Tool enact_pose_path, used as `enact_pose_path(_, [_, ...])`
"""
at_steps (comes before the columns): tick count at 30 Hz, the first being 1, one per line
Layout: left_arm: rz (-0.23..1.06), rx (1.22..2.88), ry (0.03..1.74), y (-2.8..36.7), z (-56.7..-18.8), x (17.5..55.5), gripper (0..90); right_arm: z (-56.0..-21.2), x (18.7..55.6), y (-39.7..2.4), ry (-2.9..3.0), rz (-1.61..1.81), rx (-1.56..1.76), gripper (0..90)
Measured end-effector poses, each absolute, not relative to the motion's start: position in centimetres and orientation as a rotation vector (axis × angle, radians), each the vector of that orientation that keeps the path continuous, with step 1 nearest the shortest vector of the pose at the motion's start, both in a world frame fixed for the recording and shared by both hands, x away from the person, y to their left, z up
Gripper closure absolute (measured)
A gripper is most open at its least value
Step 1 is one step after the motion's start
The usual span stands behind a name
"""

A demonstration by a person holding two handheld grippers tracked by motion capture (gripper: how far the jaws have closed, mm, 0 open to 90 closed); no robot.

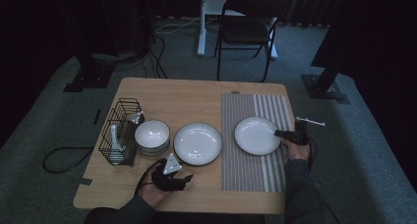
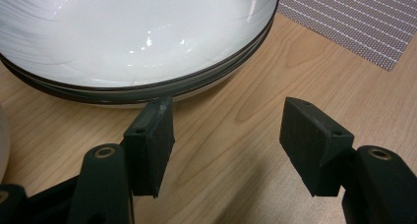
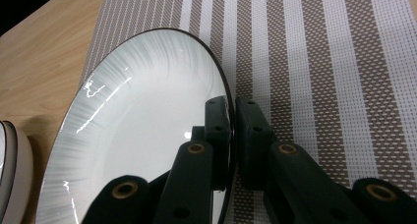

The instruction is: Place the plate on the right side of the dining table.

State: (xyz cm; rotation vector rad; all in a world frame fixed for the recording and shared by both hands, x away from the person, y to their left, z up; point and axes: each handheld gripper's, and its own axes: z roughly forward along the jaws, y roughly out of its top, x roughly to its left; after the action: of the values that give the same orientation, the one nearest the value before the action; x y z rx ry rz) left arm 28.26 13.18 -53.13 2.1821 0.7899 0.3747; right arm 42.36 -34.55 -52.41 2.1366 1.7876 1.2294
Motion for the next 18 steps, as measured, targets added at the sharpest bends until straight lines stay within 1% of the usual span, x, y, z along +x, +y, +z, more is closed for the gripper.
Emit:
enact_pose_path(8, [0.375, 2.184, 0.790, 13.22, -53.11, 28.27, 38.4, -52.83, 42.41, -34.62, 1.810, 1.165, 2.121, 85.3])
enact_pose_path(18, [0.378, 2.188, 0.790, 13.21, -53.16, 28.28, 38.4, -52.82, 42.61, -34.71, 1.825, 1.168, 2.106, 85.3])
